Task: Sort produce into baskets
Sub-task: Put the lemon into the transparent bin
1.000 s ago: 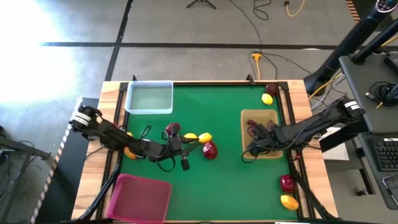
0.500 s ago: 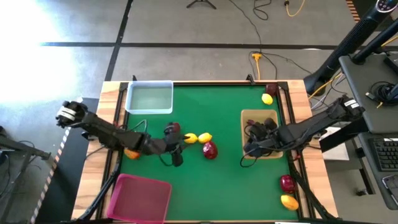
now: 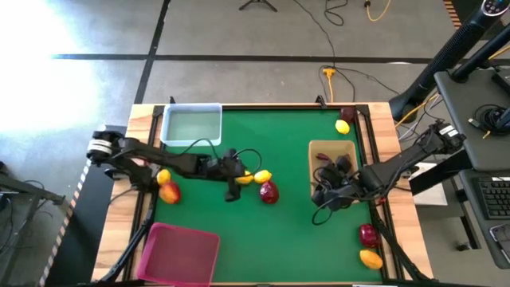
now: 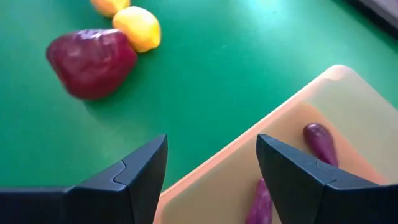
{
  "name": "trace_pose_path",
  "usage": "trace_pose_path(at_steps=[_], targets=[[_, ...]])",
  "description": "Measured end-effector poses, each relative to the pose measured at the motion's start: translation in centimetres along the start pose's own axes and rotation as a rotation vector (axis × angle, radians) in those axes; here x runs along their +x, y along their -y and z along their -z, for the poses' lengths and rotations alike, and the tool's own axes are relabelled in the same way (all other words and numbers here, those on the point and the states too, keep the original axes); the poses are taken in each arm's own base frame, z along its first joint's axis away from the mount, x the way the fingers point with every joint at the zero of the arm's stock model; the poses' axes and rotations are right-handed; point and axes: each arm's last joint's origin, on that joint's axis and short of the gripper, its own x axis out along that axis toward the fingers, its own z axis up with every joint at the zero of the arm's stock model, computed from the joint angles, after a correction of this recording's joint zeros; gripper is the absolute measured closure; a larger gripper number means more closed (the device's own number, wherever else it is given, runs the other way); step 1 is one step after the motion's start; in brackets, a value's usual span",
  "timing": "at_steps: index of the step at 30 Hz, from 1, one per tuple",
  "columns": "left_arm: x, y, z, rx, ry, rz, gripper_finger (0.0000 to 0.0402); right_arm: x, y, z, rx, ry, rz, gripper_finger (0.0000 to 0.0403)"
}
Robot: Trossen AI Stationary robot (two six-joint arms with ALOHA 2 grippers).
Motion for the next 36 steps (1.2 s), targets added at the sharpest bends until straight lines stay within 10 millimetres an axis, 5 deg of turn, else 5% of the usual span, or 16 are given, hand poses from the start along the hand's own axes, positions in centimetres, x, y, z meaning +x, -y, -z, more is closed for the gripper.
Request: trace_pose_path(at_steps=[12, 21, 29, 33, 36], targets=[[3.7, 0.1, 2.5, 0.079, -0.145, -0.011, 0.0134, 0.0, 0.0, 0.0, 0.005, -0.004, -0.006, 0.0163], [4.1, 0.0, 2.8, 0.048, -0.165, -0.061, 0.0217, 0.0, 0.0, 0.0, 0.006, -0.003, -0.008, 0.0163], [-1.3, -1.3, -0.1, -0.013, -0.030, -0.132, 0.0217, 0.0, -0.1, 0.0, 0.007, -0.002, -0.009, 0.0163], [-5.1, -3.7, -1.3, -0.109, 0.055, -0.282, 0.0214, 0.0, -0.1, 0.0, 0.007, -0.002, -0.009, 0.0163], [-6.8, -6.5, -0.4, -0.248, -0.003, -0.418, 0.0214, 0.0, -0.1, 0.0, 0.008, -0.001, -0.009, 0.0163]])
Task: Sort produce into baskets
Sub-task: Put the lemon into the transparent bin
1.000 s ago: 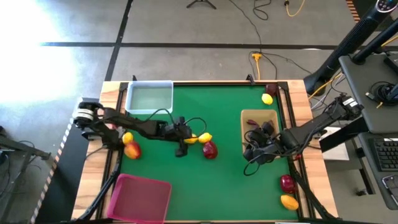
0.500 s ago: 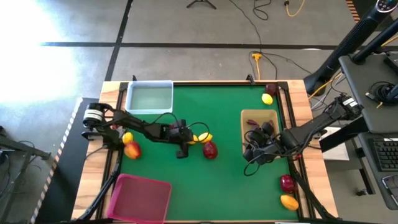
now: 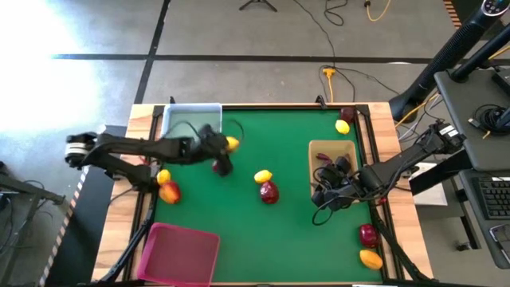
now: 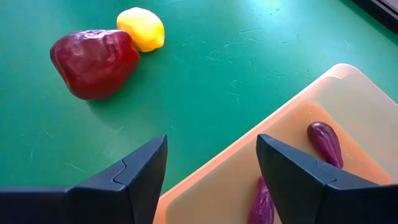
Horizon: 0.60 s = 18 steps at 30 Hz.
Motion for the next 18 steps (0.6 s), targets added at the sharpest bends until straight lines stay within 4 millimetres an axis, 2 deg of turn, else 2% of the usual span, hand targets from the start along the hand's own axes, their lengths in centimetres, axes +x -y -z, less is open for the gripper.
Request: trace_pose_path(at_steps=[4, 7, 13, 18], targets=[[0.6, -4.9, 0.9, -0.221, -0.134, -0.169, 0.0214, 0.0, 0.0, 0.0, 0.001, 0.000, -0.001, 0.0163], [1.1, -7.3, 1.6, -0.337, -0.203, -0.230, 0.0214, 0.0, 0.0, 0.0, 0.001, 0.001, -0.002, 0.0163], [1.9, -9.7, 2.9, -0.469, -0.338, -0.191, 0.0214, 0.0, 0.0, 0.0, 0.002, 0.001, -0.002, 0.0163], [1.3, -10.1, 3.6, -0.467, -0.415, -0.219, 0.0214, 0.0, -0.1, 0.0, 0.004, 0.004, -0.005, 0.0163]])
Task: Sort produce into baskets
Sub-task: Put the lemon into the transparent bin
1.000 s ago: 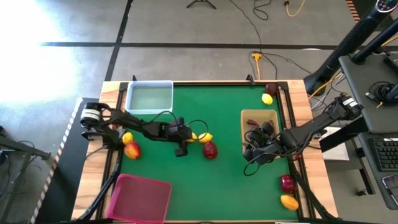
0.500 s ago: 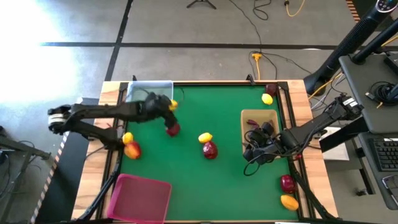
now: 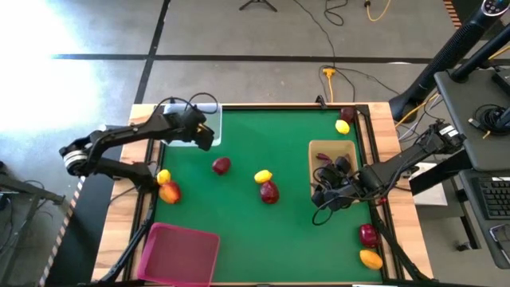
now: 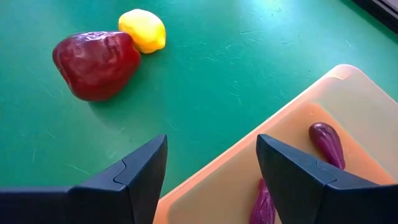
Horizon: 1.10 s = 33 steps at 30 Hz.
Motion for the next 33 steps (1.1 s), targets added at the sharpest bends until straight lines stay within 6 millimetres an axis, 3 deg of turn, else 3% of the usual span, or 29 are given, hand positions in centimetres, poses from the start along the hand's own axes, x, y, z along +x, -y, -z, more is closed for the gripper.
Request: trace_pose_path(at_steps=[6, 11, 16, 20, 29, 33], targets=[[-0.3, -2.0, -0.6, -0.117, -0.073, -0.100, 0.0214, 0.0, 0.0, 0.0, 0.002, 0.002, -0.003, 0.0163], [0.7, -3.5, -1.4, -0.198, -0.146, -0.171, 0.0214, 0.0, -0.1, -0.1, 0.005, 0.004, -0.006, 0.0163], [2.4, -3.9, -1.5, -0.208, -0.208, -0.211, 0.0214, 0.0, -0.1, -0.1, 0.005, 0.005, -0.007, 0.0163], [2.9, -4.1, -2.1, -0.208, -0.207, -0.260, 0.0214, 0.0, -0.1, -0.1, 0.006, 0.005, -0.008, 0.0163], [4.0, -6.6, -3.9, -0.320, -0.290, -0.270, 0.0214, 0.0, -0.1, -0.1, 0.006, 0.006, -0.007, 0.0163], [4.6, -6.4, -4.6, -0.321, -0.319, -0.284, 0.0213, 0.0, -0.1, -0.1, 0.007, 0.006, -0.008, 0.0163]])
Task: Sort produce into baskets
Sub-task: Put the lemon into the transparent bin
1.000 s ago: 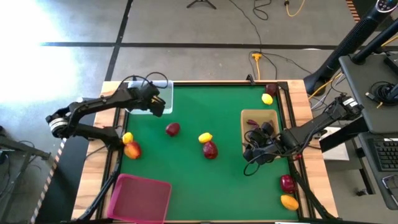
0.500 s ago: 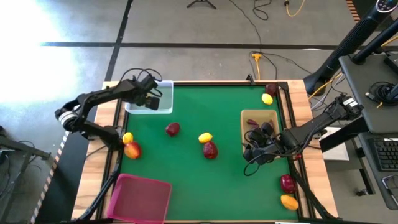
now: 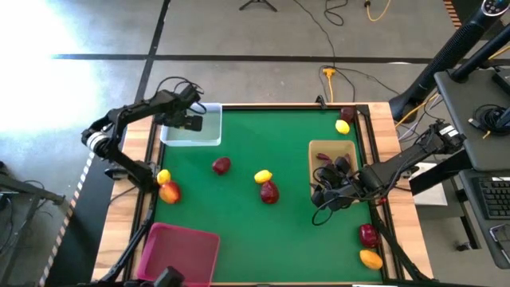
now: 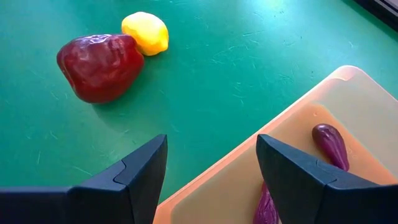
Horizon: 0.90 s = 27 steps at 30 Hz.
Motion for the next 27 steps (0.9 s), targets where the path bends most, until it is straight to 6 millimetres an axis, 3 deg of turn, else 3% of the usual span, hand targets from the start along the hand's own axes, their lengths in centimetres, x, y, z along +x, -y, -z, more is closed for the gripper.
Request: trace_pose_path(at_steps=[9, 18, 23, 27], targets=[[1.4, 0.6, -1.0, -0.011, -0.020, -0.090, 0.0178, 0.0, 0.0, 0.0, 0.003, 0.002, -0.003, 0.0163], [2.0, 0.9, -1.6, 0.023, -0.095, -0.114, 0.0172, 0.0, -0.1, 0.0, 0.004, 0.003, -0.005, 0.0163], [1.7, 0.8, -1.9, 0.024, -0.084, -0.113, 0.0171, 0.0, -0.1, 0.0, 0.004, 0.003, -0.005, 0.0163], [0.2, 0.5, -2.4, 0.051, -0.069, -0.125, 0.0171, 0.0, -0.1, 0.0, 0.004, 0.003, -0.005, 0.0163]])
